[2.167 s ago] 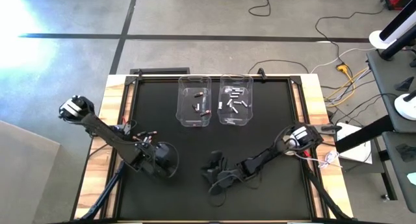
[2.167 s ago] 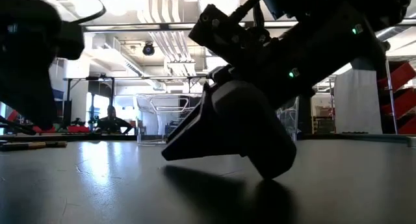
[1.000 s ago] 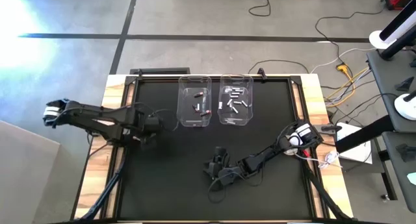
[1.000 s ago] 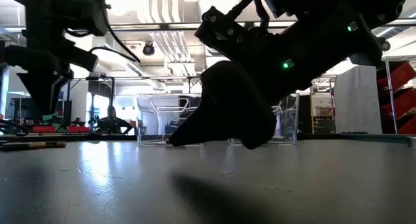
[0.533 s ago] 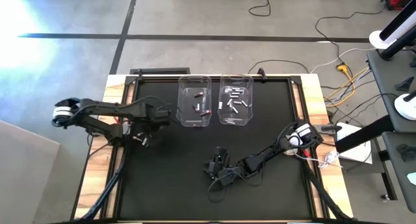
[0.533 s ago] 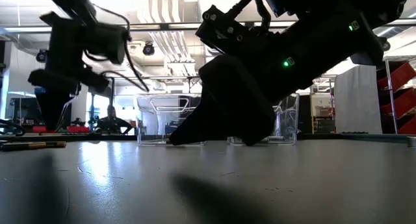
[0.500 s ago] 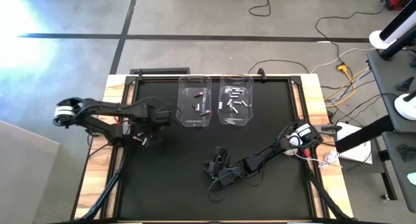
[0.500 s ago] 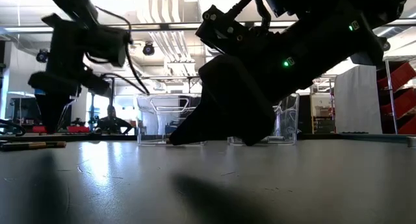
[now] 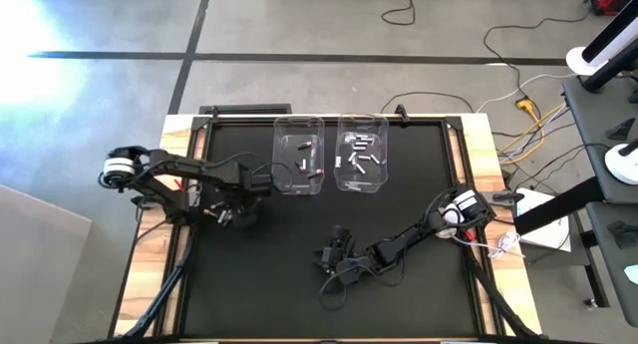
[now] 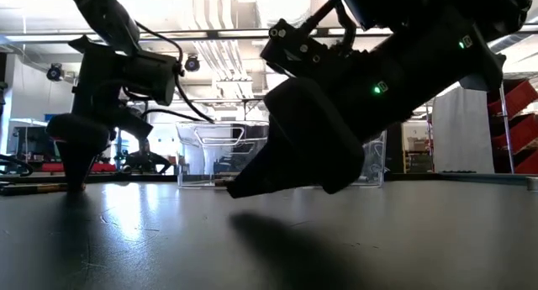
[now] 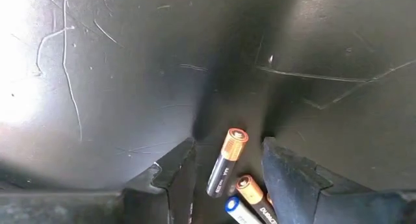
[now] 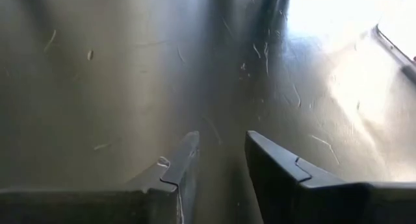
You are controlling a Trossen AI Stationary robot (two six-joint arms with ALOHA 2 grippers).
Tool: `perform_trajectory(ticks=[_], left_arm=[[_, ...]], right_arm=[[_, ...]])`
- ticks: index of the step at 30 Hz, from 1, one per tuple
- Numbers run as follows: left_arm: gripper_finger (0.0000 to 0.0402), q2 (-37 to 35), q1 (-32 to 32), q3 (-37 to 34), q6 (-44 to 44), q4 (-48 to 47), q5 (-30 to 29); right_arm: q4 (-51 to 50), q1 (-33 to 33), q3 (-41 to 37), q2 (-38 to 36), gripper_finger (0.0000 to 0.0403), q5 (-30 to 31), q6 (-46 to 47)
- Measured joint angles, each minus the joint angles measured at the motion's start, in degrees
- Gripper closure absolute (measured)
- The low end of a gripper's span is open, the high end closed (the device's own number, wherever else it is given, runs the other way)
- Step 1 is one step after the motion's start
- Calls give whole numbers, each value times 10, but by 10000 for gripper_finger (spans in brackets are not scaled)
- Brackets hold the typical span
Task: Sort batteries
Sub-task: Put the black battery into the left transparent bin
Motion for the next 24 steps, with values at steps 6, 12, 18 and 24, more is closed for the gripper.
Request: perform_trajectory(ticks=[6,12,18,24], left_arm=[[260,1,-11,-7,-21,5,7],[346,0,-13,-24,-30,26,23],[387,-1,-13,-29,-30,36,33],[392,-8,-28,-26,-26,36,26]], right_arm=[[0,1,-6,0,296,-1,8],[0,3,-6,0,306,-4,11],[-2,16,-6,-1,314,-5,5],[-116,31,-6,-49,316,-3,-5]])
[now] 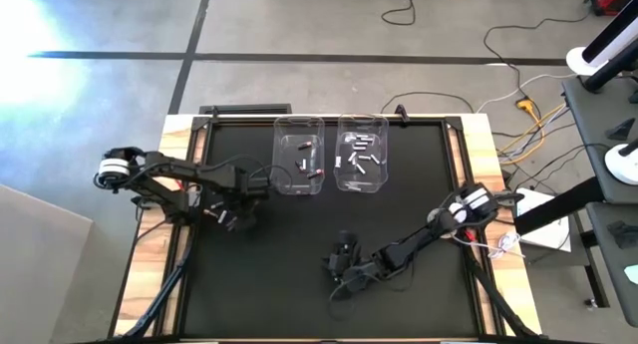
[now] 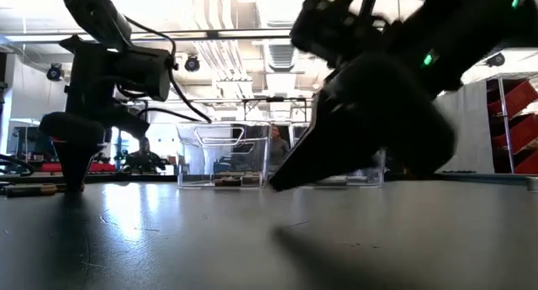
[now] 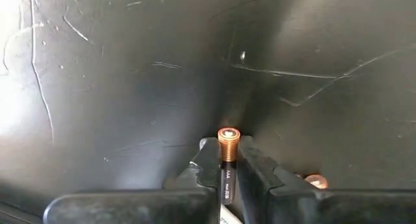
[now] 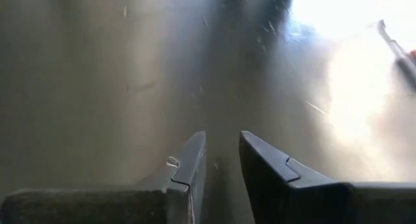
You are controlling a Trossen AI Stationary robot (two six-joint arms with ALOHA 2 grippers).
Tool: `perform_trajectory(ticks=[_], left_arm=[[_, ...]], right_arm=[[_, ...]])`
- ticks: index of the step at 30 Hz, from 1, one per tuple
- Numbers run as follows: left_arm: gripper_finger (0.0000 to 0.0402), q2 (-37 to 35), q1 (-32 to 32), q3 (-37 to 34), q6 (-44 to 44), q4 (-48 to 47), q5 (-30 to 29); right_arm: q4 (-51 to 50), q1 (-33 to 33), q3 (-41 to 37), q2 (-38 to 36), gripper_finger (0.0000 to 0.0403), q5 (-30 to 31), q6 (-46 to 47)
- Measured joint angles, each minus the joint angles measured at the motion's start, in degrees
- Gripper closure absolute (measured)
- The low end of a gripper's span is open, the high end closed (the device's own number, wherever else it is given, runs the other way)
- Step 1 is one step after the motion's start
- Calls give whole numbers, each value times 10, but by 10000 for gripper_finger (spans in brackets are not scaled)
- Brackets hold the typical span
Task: Sort batteries
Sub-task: Put the black battery into the left transparent bin
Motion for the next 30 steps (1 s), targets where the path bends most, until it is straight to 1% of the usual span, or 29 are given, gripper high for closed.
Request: perform_trajectory(ticks=[4,8,10,12,15,17,19,21,24,27,30], left_arm=[[396,-22,-32,18,-9,-8,-20],[398,-49,-58,32,-22,-2,-30],[398,-66,-67,35,-30,5,-37],[398,-83,-78,40,-33,18,-39],[399,-117,-101,42,-34,55,-41],[399,-143,-118,47,-37,89,-42],[399,-167,-132,52,-39,109,-63],[399,-190,-139,60,-34,130,-107],[399,-219,-127,77,-5,155,-155],[399,-239,-99,102,45,212,-159],[399,-238,-55,125,99,251,-155]], right_arm=[[-112,2,0,-50,312,5,15],[-185,2,-3,-88,316,16,32],[-172,3,-11,-99,321,18,37],[-132,3,-20,-101,325,17,22],[-69,3,-40,-93,327,1,-1],[-72,3,-53,-90,326,0,2],[-68,3,-62,-88,323,0,23],[-68,3,-72,-89,319,0,39],[-69,3,-77,-91,315,3,49],[-67,3,-77,-96,314,4,49],[-67,2,-77,-97,318,4,43]])
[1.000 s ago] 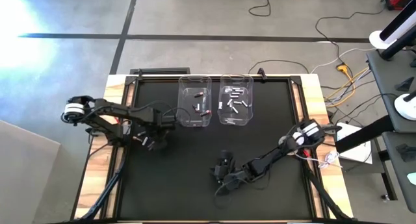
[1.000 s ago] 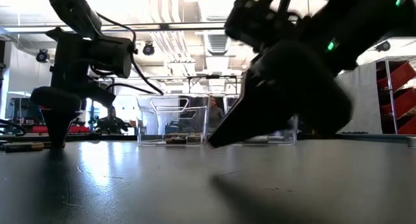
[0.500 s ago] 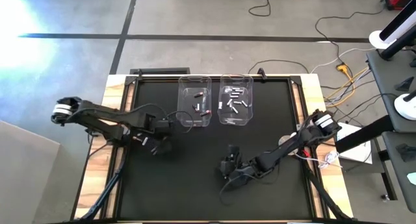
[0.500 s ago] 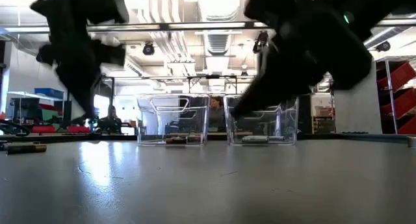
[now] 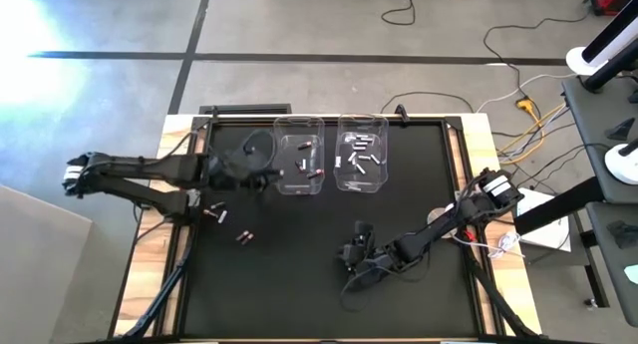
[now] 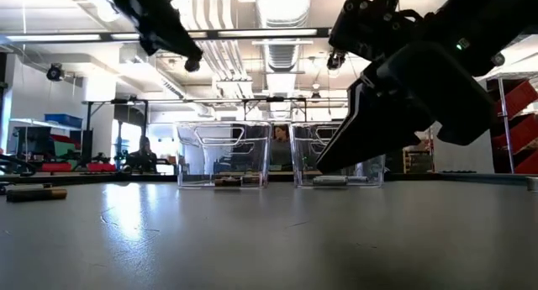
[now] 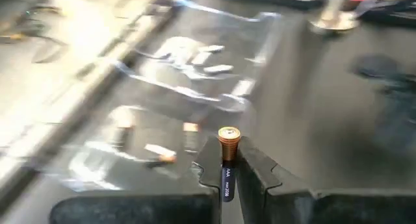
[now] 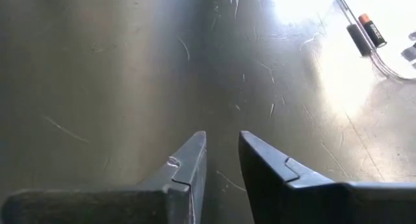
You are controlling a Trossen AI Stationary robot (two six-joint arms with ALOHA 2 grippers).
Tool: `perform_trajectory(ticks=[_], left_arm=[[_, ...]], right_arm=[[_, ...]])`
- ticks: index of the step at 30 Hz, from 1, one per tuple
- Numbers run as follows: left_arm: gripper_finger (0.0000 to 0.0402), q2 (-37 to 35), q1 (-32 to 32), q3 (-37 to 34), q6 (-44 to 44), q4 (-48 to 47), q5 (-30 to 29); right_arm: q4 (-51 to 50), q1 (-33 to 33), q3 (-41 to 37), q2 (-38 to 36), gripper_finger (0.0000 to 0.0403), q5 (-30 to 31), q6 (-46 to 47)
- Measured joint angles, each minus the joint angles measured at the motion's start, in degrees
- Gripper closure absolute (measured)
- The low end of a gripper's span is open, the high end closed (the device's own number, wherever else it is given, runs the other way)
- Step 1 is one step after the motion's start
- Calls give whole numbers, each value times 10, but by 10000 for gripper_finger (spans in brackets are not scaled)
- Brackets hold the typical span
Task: Sort batteries
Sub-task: Put the black battery into the left transparent bin
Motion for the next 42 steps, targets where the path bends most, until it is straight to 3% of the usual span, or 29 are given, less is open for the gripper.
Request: perform_trajectory(ticks=[4,10,14,19,24,42], left_arm=[[399,37,64,4,36,13,-32],[397,133,161,13,62,109,104],[396,218,196,67,81,102,107],[395,315,205,144,101,50,112],[395,362,205,195,99,-30,114],[394,473,227,221,88,-64,121]], right_arm=[[0,-9,0,-1,321,-6,-4],[22,-38,-1,4,303,-49,-38],[23,-58,-2,6,290,-49,-63],[21,-65,-2,6,278,-49,-86],[15,-65,-11,6,270,-50,-95],[8,-71,-11,3,266,-51,-117]])
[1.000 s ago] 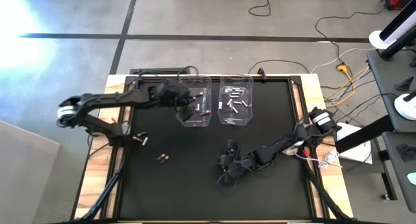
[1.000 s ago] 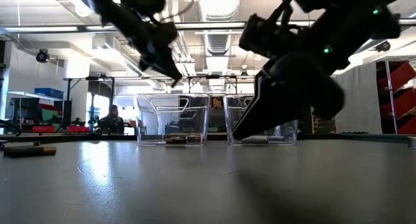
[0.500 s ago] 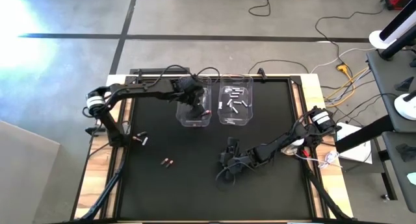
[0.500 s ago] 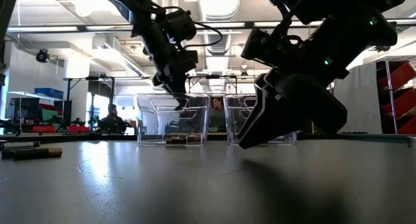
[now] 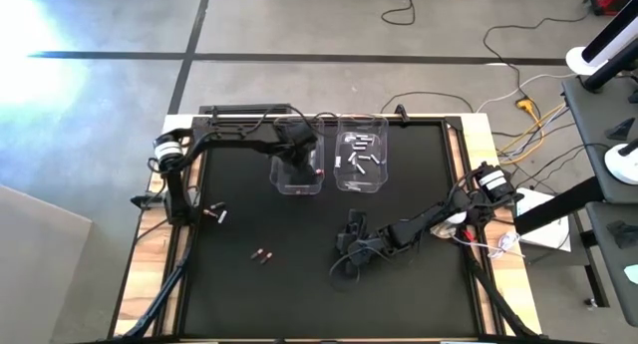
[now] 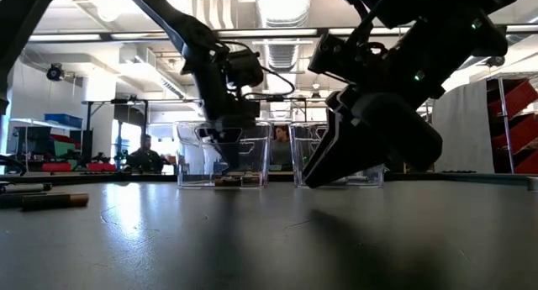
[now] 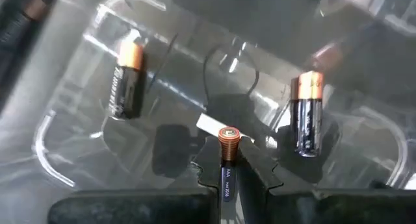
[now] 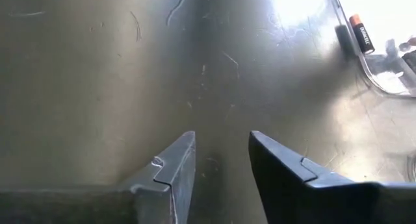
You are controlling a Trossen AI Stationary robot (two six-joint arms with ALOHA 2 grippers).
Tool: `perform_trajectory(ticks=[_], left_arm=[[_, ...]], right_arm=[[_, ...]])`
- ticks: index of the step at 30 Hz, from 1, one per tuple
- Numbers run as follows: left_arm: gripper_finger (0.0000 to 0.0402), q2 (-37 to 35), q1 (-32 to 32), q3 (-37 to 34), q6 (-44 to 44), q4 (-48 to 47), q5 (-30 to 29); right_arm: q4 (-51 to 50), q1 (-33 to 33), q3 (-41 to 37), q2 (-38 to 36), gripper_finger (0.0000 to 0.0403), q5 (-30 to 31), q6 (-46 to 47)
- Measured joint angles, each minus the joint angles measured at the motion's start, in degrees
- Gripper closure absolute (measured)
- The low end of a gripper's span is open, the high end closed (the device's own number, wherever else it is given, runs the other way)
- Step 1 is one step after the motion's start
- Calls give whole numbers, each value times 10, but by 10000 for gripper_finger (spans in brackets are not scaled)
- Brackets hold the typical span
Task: Sort batteries
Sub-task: Put the black battery into the left transparent bin
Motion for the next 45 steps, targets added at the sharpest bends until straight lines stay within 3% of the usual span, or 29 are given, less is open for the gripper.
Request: perform_trajectory(ticks=[7,12,19,24,28,33,40,45], left_arm=[[391,17,3,-5,-20,-11,8],[368,24,3,-4,-26,-15,5],[299,6,1,9,-27,-25,8],[245,-40,-23,42,-29,-66,28],[228,-105,-68,44,-64,-79,39],[231,-204,-157,7,-143,-95,24],[236,-337,-392,-104,-269,-107,-37],[236,-357,-577,-210,-459,-38,-164]], right_arm=[[0,0,0,0,255,-18,2],[0,0,0,0,256,-22,2],[-4,0,0,0,253,-25,2],[-5,-1,0,0,243,-25,-10],[-4,-4,0,0,237,-24,-30],[-2,-10,0,0,234,-24,-42],[0,-10,10,-1,238,-24,-50],[2,-9,24,-1,233,-24,-48]])
